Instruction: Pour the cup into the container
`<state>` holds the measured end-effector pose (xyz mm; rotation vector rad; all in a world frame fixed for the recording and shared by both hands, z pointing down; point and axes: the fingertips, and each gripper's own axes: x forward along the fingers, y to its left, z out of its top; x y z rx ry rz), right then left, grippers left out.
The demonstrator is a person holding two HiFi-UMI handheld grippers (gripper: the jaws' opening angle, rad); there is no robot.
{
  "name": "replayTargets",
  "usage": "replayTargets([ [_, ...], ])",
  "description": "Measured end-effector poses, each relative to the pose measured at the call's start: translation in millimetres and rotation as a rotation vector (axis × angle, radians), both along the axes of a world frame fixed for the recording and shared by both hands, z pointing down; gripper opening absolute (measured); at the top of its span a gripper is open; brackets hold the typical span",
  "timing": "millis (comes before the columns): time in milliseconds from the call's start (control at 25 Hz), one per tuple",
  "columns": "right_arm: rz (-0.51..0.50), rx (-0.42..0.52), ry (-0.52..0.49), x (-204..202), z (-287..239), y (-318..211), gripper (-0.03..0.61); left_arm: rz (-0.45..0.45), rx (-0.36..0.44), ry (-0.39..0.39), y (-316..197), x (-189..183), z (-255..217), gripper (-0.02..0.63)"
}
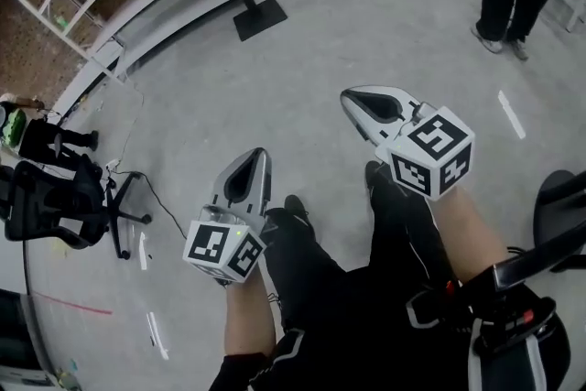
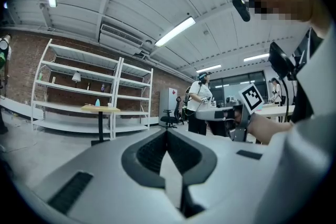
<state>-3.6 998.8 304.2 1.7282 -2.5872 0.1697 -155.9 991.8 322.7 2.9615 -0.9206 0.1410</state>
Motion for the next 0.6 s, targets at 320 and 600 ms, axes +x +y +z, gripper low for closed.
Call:
replayTargets([
  [320,0.002,-0.011,-0.005,-17,4,89,0.002,0.008,-0.01,0.011,88,-15,3,0.002],
  [600,0.007,-0.007,-0.012,-25,-1,139,0.002,0.019,-0.002,0.017,135,-21,-1,0.002],
])
